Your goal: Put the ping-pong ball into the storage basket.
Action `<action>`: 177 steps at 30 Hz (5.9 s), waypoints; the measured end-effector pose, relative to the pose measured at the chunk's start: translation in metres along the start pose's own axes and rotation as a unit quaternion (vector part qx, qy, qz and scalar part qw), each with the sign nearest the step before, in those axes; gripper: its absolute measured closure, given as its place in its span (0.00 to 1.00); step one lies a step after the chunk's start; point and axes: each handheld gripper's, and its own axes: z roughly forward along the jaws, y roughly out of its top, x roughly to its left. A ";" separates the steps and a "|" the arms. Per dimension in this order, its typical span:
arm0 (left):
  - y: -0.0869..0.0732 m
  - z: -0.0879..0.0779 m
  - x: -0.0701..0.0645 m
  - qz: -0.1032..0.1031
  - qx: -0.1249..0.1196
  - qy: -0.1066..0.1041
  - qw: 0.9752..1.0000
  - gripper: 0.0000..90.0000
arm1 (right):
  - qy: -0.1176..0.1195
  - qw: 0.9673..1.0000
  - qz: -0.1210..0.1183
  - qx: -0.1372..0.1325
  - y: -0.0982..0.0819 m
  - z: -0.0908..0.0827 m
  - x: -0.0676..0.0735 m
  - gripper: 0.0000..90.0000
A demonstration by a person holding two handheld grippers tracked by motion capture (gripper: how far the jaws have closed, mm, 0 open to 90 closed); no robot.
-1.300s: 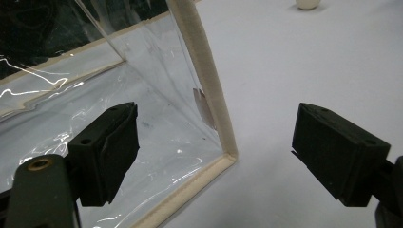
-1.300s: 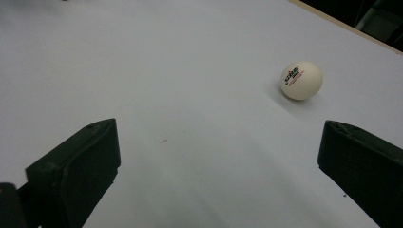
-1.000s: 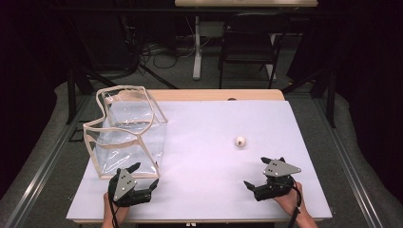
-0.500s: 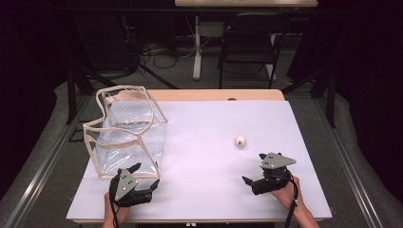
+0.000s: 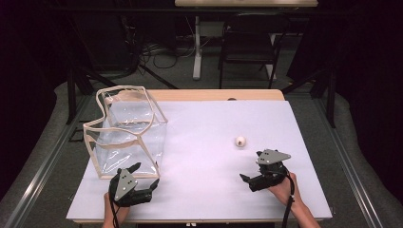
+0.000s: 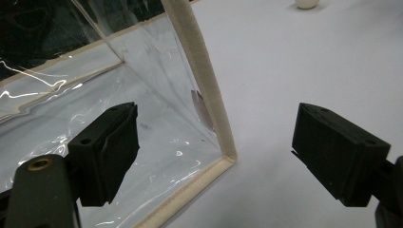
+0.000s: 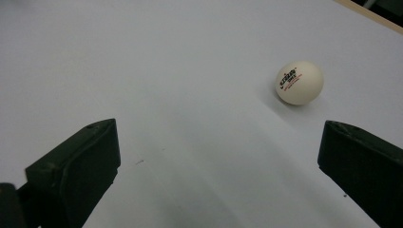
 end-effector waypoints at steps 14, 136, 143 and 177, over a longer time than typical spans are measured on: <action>0.000 0.000 0.000 0.001 0.000 0.000 1.000 0.18 | 0.002 1.000 0.000 0.002 0.012 0.009 -0.008 0.00; 0.000 0.002 0.000 0.009 0.006 -0.006 1.000 0.18 | -0.029 0.995 0.080 0.053 0.023 0.100 -0.079 0.40; 0.000 0.002 0.000 0.009 0.007 -0.005 1.000 0.18 | -0.030 0.995 0.081 0.054 0.023 0.100 -0.079 0.48; 0.000 0.001 -0.001 0.012 0.004 -0.005 1.000 0.18 | -0.041 0.997 0.054 0.029 0.036 0.084 -0.069 0.56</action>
